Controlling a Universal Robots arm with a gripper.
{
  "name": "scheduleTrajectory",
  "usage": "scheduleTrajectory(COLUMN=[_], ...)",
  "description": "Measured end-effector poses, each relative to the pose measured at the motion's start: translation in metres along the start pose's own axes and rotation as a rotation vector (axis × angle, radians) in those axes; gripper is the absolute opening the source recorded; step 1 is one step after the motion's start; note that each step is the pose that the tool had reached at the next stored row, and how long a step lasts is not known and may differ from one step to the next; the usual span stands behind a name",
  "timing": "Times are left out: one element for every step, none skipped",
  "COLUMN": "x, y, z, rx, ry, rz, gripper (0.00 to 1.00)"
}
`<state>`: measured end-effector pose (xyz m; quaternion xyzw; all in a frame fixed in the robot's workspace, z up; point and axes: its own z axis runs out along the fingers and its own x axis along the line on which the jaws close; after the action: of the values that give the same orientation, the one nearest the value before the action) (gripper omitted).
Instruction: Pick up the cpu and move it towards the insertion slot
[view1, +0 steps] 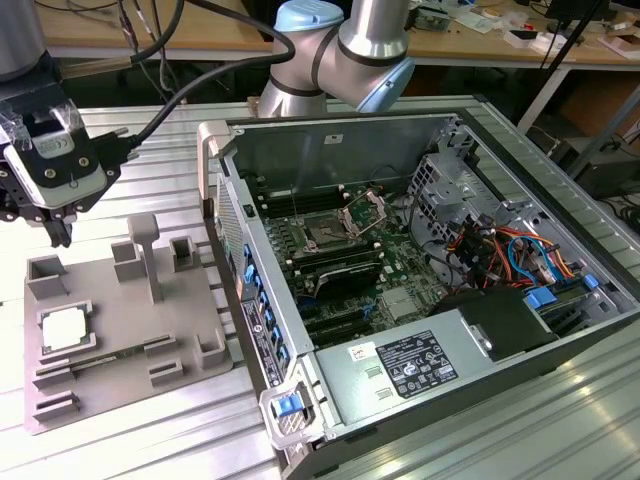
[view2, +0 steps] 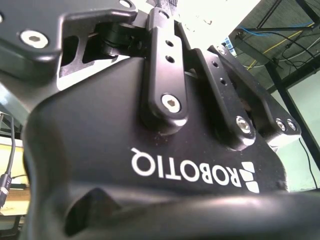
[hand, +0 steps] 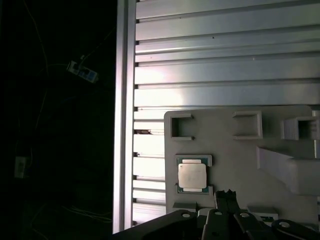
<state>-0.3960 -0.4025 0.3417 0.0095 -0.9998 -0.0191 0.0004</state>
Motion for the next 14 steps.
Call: scheduleTrajectory(x=[0.0000, 0.0000, 0.0001, 0.0002, 0.0006, 0.0006, 0.0008, 0.0010, 0.0012, 0.0014, 0.0016, 0.0016, 0.0017, 0.0018], y=[0.0000, 0.0000, 0.0000, 0.0000, -0.0001, -0.0001, -0.0001, -0.0001, -0.0001, -0.0001, -0.0001, -0.0001, -0.0001, -0.0001], z=[0.0001, 0.0004, 0.0005, 0.0010, 0.0015, 0.0016, 0.0017, 0.0017, 0.0018, 0.0019, 0.0021, 0.0021, 0.0023, 0.0025], rx=[0.0000, 0.0000, 0.0000, -0.0001, -0.0001, -0.0001, -0.0001, -0.0001, -0.0001, -0.0001, 0.0000, 0.0000, 0.0000, 0.0000], ry=[0.0000, 0.0000, 0.0001, 0.0000, -0.0001, -0.0002, -0.0002, -0.0001, -0.0001, -0.0002, 0.0000, 0.0001, 0.0001, 0.0001], rz=[0.000, 0.000, 0.000, 0.000, 0.000, 0.000, 0.000, 0.000, 0.000, 0.000, 0.000, 0.000, 0.000, 0.000], gripper=[0.11, 0.11, 0.11, 0.11, 0.11, 0.11, 0.11, 0.11, 0.11, 0.11, 0.11, 0.11, 0.11, 0.11])
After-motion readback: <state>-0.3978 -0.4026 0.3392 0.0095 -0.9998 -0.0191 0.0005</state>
